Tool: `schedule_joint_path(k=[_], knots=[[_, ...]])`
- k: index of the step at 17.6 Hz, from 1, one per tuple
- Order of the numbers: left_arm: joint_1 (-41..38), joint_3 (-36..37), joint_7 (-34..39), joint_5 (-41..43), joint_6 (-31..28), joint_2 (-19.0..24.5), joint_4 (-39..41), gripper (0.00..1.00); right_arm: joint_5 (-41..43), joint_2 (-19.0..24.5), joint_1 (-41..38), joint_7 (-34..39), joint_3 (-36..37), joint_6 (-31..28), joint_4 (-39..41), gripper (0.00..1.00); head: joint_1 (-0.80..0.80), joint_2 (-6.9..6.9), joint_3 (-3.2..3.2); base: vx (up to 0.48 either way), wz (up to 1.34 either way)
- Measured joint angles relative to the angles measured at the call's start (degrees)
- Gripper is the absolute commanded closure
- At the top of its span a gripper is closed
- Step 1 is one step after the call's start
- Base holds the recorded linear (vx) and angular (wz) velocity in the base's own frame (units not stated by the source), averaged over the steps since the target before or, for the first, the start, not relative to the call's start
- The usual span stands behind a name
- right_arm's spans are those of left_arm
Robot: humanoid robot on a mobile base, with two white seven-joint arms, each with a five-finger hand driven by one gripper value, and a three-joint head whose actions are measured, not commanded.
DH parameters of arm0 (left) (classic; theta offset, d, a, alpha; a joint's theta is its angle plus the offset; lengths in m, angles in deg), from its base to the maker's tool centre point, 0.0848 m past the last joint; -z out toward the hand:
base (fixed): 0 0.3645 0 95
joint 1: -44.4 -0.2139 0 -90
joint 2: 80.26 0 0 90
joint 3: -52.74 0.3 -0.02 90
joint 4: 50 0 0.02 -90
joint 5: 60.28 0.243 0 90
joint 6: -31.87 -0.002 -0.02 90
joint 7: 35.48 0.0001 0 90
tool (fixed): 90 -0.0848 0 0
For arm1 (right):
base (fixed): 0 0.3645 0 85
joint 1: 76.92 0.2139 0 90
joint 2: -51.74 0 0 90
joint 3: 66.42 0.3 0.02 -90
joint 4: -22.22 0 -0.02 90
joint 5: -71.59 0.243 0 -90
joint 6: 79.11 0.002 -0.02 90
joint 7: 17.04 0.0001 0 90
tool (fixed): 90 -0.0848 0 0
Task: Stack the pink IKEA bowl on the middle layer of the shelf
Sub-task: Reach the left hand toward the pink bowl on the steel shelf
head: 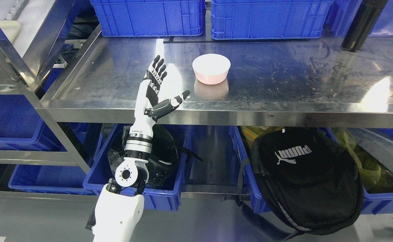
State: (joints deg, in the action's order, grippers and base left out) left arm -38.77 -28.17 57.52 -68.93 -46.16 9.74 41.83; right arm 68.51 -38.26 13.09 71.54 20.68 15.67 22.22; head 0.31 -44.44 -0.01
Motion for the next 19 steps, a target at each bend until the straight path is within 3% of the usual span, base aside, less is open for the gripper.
schedule_joint_path(k=[6, 8, 13, 19], knots=[[1.89, -1.84, -0.31, 1.01, -0.15, 0.04, 0.10, 0.01, 0.00, 0.00, -0.01, 0.32, 0.00, 0.00, 0.00, 0.00, 0.00, 0.00, 0.00, -0.002, -0.01], [4.64, -2.05, -2.08, 4.86, -1.73, 1.15, 0.09, 0.04, 0.00, 0.00, -0.01, 0.32, 0.00, 0.00, 0.00, 0.00, 0.00, 0.00, 0.00, 0.000, 0.00], [16.19, -0.88, -19.05, 21.65, -9.07, 5.49, 0.12, 0.03, 0.00, 0.00, -0.01, -0.04, 0.00, 0.00, 0.00, 0.00, 0.00, 0.00, 0.00, 0.000, 0.00], [26.51, 2.75, -38.64, 43.02, -10.69, 11.60, 0.37, 0.03, 0.00, 0.00, -0.01, -0.08, 0.00, 0.00, 0.00, 0.00, 0.00, 0.00, 0.00, 0.000, -0.01]])
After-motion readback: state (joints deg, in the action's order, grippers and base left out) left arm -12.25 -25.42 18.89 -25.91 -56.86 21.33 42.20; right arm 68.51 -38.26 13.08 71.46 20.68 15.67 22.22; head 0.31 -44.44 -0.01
